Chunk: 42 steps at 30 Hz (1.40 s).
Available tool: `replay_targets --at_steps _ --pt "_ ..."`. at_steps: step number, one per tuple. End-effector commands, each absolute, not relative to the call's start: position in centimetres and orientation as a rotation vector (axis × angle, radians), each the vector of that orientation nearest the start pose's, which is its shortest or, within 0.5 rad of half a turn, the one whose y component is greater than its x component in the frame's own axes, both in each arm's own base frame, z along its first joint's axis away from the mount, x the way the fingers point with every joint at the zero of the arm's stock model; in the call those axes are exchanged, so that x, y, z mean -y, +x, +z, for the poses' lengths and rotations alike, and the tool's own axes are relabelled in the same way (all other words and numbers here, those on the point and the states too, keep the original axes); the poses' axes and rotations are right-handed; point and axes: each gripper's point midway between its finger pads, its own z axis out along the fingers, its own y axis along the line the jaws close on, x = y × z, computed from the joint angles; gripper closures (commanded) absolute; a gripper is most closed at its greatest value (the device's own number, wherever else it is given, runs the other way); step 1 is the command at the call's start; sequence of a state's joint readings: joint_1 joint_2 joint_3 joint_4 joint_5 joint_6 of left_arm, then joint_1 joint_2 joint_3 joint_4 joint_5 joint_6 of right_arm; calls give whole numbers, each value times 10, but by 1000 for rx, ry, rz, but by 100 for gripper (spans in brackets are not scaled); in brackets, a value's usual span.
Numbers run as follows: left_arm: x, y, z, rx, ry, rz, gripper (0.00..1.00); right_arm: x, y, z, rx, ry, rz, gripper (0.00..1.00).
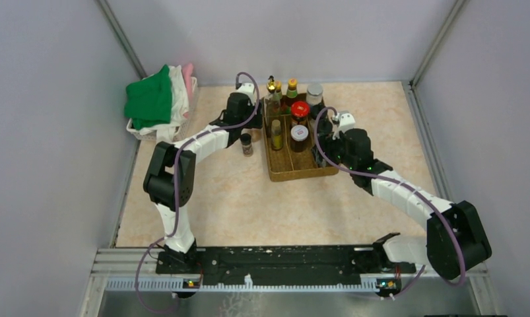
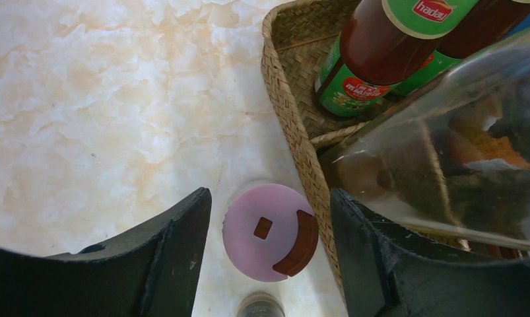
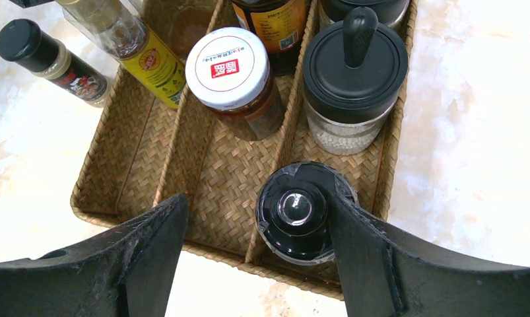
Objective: Organize the condiment bottles
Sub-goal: Pick up the bottle from the center of the board.
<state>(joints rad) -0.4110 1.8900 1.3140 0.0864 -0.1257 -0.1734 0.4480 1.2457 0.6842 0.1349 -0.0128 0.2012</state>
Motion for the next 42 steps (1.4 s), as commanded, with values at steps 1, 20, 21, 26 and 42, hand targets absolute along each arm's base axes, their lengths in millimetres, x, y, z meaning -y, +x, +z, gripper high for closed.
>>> replay_targets --at_steps 1,20,21,26,42 --pt "206 499 118 -2078 181 -255 27 -183 336 132 -2057 -278 472 23" --pt "192 510 104 -2085 126 -152 71 -181 335 128 -2066 -281 464 23" --pt "191 511 107 -2075 120 -146 75 -181 335 128 -2066 -282 464 23" --pt "179 501 143 -1987 88 -131 76 -181 334 129 -2063 -282 470 24" --pt "233 407 326 -1682 336 -391 75 -166 339 177 -2000 -193 401 23"
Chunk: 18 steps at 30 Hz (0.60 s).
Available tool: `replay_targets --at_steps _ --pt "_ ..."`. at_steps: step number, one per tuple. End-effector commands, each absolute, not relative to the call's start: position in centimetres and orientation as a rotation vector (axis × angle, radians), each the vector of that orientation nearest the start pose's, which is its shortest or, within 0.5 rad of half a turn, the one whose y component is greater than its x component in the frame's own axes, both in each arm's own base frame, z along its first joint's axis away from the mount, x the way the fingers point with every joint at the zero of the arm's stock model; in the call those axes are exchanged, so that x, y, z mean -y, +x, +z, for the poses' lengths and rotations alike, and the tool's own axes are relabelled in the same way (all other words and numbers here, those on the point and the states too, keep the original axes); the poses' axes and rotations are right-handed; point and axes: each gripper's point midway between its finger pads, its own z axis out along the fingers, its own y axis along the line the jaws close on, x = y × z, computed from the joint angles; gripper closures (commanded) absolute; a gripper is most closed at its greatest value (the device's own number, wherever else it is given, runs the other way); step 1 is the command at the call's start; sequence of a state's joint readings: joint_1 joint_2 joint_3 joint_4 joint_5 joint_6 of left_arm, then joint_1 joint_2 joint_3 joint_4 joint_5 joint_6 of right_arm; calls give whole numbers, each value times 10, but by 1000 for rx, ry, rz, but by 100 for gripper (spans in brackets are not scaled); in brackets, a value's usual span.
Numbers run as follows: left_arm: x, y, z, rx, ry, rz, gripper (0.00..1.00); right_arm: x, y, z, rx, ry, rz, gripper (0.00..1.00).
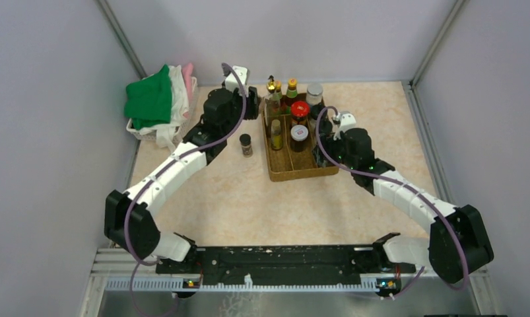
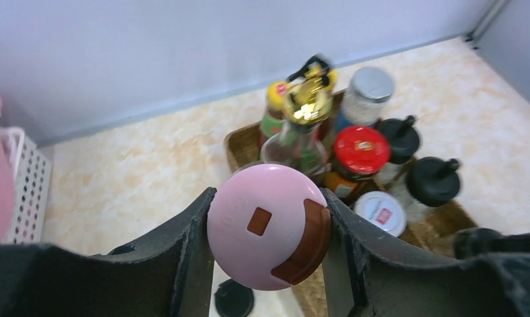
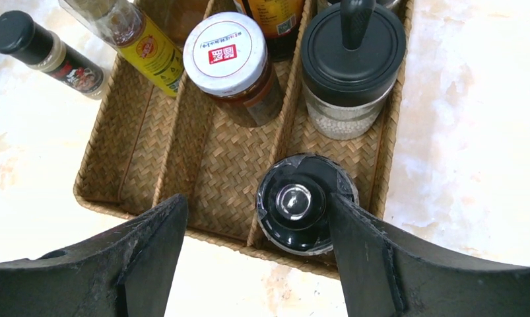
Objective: Organize the condiment bottles
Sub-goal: Pick up the bottle from the center of the board, then place the bottle in the storage box.
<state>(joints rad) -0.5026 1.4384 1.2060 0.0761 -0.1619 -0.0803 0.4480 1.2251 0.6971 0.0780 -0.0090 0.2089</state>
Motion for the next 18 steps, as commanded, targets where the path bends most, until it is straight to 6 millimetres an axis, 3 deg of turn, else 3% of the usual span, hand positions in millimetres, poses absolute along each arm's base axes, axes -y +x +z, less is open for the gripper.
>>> replay_targets --at_steps 1,5,11,18 --pt "242 397 322 -1703 367 -395 76 -160 338 180 -2003 -171 372 22" --pt "284 365 299 -1759 479 -456 76 -132 337 198 -1985 -57 248 20" --pt "333 329 249 -1845 599 -493 77 -90 328 212 -1959 117 70 12" --pt "367 315 199 -1910 651 -526 77 -87 326 210 -1958 136 80 11"
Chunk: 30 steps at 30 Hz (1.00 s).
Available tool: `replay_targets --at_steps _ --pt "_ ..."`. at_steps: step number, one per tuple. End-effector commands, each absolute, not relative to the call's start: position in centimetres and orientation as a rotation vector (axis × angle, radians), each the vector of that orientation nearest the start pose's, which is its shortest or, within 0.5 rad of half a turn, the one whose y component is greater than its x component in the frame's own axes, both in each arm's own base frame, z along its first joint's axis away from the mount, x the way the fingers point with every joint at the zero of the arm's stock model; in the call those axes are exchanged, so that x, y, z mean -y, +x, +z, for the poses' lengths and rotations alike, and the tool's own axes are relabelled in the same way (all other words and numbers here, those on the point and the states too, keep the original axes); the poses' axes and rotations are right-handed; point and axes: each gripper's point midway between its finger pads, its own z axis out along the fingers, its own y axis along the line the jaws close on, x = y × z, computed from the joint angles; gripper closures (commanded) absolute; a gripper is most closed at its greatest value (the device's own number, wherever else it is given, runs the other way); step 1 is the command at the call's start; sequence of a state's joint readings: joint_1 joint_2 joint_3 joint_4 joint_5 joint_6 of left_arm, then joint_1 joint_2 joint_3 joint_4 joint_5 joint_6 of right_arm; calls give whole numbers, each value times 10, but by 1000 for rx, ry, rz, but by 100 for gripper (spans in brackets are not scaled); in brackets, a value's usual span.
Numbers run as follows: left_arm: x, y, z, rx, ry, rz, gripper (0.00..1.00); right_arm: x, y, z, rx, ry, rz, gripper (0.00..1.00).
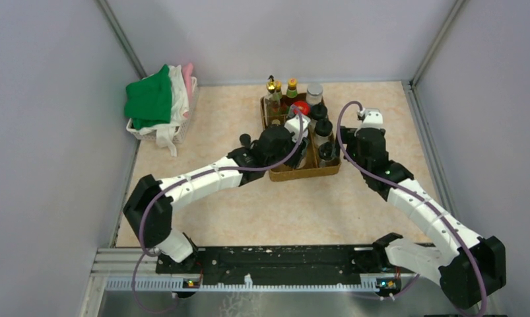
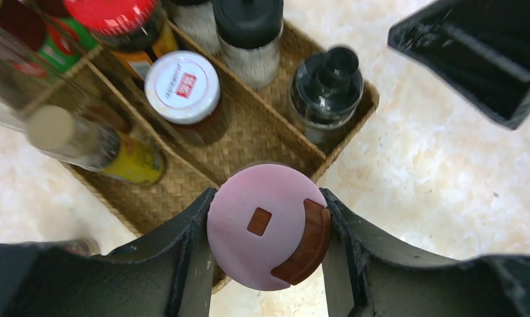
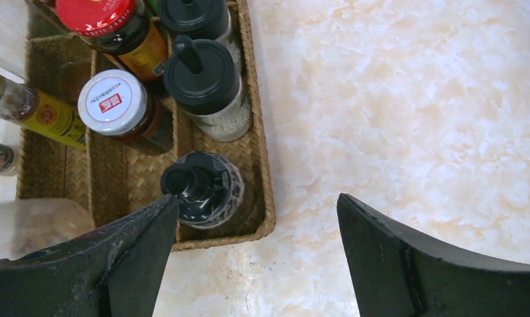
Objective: Organize the condiment bottles
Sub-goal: Place the bottle in the storage box.
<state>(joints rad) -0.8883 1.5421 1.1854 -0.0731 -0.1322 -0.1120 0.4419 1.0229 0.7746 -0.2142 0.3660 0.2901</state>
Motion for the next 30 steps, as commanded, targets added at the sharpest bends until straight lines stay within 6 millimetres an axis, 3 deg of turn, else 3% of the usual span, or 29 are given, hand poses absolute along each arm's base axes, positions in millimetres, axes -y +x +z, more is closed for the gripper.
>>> replay_targets --at_steps 1,11,22,24,27,30 --pt "371 317 195 -1905 651 -531 78 -87 326 209 -1959 132 84 10" --pt "392 338 160 -1922 612 -514 77 -85 326 199 -1979 112 108 9" --pt "398 355 147 -1937 590 -453 75 -84 329 190 -1990 103 133 10" --pt "397 354 143 -1949 589 -448 68 -86 328 188 -1993 98 146 9" --pt "395 352 139 -1971 586 -440 48 -87 328 185 -2001 95 157 9" --pt "392 350 141 -1970 583 -445 40 -90 327 181 -2009 92 177 9"
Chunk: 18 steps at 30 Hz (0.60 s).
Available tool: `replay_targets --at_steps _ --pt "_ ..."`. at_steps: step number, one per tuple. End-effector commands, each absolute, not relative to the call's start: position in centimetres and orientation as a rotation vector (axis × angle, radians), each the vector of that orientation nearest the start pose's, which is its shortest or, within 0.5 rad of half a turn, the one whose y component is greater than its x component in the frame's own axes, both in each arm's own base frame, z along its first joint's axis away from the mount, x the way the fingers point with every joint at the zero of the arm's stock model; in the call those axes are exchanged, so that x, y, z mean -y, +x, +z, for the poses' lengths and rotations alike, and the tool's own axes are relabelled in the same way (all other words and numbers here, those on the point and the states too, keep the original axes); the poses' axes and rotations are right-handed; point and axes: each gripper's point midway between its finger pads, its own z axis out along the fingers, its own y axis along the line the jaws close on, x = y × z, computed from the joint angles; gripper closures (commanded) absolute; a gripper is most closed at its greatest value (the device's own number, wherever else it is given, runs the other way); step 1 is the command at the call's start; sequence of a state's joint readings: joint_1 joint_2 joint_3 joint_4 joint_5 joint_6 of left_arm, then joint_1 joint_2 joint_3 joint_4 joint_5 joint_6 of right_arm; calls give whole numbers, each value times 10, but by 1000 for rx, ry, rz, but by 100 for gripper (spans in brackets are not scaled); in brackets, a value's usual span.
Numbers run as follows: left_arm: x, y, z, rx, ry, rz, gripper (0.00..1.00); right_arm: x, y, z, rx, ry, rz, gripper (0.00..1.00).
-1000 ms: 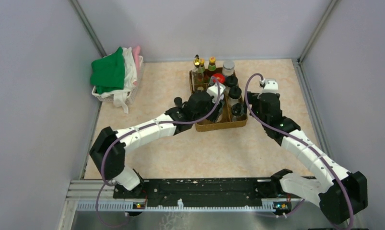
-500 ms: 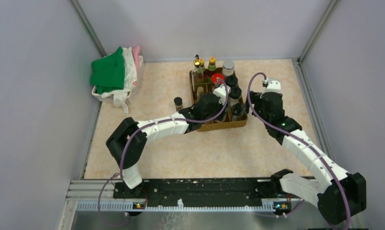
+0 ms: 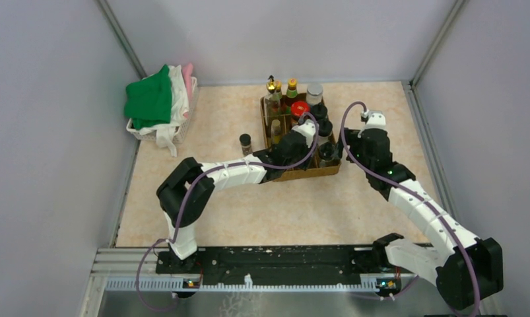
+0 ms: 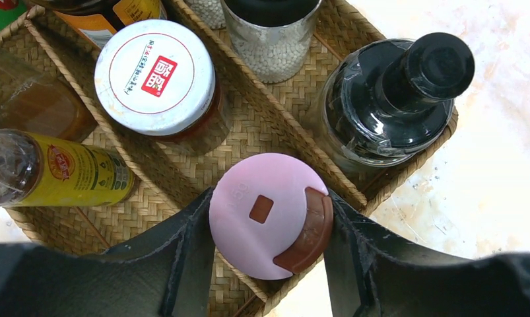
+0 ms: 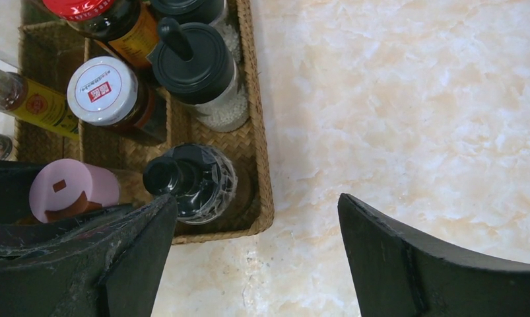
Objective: Organize the condiment bottles
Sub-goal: Place the bottle in the storage box.
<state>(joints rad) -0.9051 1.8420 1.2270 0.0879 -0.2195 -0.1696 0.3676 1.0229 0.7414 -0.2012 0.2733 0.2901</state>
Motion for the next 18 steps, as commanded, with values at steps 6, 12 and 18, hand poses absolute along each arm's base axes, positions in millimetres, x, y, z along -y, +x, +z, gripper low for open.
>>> replay_targets --at_steps 6,12,18 --pt "386 347 158 -1935 574 -448 30 -97 326 179 -2016 85 223 7" --pt "373 347 182 -1904 547 -419 32 -100 323 181 -2018 83 244 6" --pt "311 321 212 -1936 390 -324 32 -102 321 184 -2014 83 265 6"
